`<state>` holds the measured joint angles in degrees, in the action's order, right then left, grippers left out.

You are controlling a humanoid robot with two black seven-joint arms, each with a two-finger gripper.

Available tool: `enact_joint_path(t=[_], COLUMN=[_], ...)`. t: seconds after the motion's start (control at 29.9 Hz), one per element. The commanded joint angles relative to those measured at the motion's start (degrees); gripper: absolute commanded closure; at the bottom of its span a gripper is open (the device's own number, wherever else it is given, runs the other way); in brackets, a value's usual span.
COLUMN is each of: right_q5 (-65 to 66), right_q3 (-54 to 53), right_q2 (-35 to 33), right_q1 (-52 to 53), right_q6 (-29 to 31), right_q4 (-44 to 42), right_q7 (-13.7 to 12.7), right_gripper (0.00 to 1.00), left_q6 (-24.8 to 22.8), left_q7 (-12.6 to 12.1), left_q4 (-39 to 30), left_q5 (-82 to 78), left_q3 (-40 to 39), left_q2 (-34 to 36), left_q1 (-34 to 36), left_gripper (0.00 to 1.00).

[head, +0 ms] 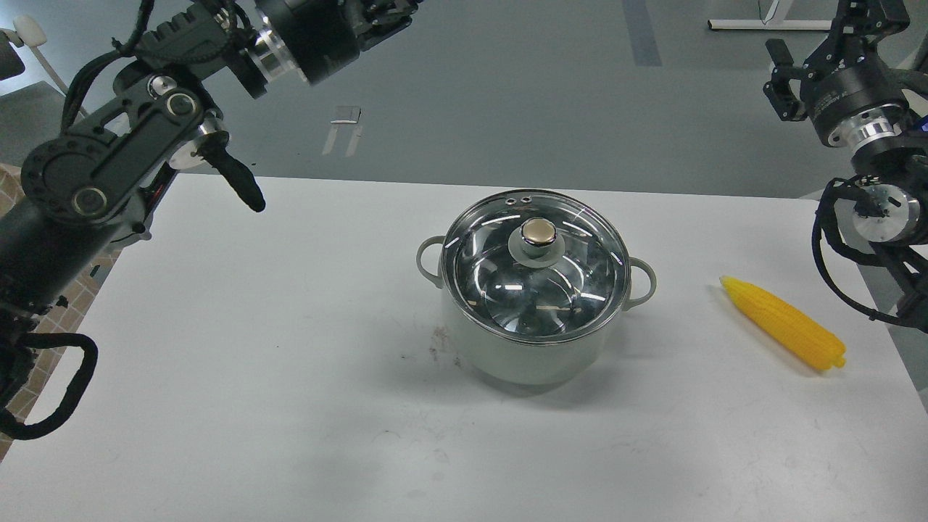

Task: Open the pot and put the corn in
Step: 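Reach the left gripper over the pot and grasp the lid's brass knob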

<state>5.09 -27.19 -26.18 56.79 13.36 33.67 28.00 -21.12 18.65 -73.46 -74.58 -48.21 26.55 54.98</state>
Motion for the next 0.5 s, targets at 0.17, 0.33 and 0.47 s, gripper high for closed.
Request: enact_joint_path(t=[0.17,0.33,0.47], right_q5=[0.0,0.01,0.01], right_q3=[-3.12,-3.92,-4.8], right_q2=[-2.99,-4.14,-4.23], right_q1=[-4.22,-5.37,-6.42], right_q6=[-1.05,-1.49,-1.58], right_q4=[3.32,4.82,5.17], right_q7=[0.0,0.0,0.0], right_gripper=[0.0,0.0,0.0], left_q6=[6.87,10.31,11.01], left_q7=[1.3,1.31,1.31], left_q4=[-4.95,-1.7,1.99], left_q5=[-36.64,-48.71,-50.42], left_q3=[11.97,19.37,22.62], left_q2=[-3.17,-8.0,-12.31], left_q1=[2.66,4.43,4.08], left_gripper=[0.03,0.03,0.03])
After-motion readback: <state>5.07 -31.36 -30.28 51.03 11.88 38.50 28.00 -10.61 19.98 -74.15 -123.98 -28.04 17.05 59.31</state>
